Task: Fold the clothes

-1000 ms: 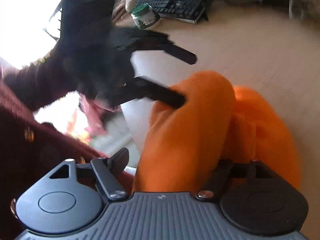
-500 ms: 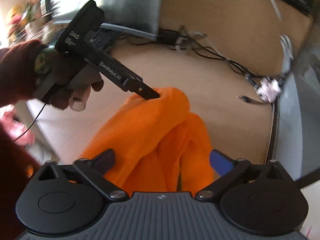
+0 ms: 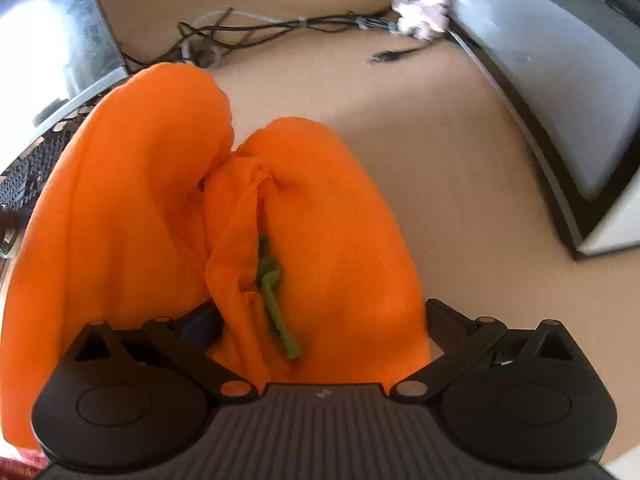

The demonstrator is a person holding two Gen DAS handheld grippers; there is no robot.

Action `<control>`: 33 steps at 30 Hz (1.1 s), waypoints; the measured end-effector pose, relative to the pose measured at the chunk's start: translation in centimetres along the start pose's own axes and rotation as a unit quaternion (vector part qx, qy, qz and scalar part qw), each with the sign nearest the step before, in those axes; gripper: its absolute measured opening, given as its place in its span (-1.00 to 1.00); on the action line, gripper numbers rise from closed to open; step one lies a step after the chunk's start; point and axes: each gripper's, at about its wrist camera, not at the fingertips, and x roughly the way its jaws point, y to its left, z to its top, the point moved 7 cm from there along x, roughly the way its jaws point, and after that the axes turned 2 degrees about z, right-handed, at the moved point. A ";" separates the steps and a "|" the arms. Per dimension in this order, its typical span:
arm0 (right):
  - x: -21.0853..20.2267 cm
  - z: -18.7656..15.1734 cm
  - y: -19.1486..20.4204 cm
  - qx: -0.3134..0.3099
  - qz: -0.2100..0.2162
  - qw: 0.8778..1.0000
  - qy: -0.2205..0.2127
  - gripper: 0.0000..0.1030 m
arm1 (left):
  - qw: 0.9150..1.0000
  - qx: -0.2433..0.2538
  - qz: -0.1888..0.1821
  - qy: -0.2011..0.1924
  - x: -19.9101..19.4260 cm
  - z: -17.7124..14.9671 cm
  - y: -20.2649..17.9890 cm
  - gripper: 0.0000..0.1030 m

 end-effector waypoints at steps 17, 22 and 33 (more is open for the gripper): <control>-6.7 2.1 5.4 -0.209 -0.013 0.972 -0.107 0.99 | 0.996 -0.011 0.073 -0.050 -1.4 4.5 2.8 1.00; -3.0 0.1 11.0 -0.326 -0.007 0.937 -0.123 0.93 | 0.997 -0.036 0.051 -0.045 -2.2 4.4 3.8 1.00; -3.0 0.8 12.2 -0.351 -0.014 0.929 -0.119 1.00 | 0.996 -0.058 0.046 -0.049 -3.5 3.6 4.1 1.00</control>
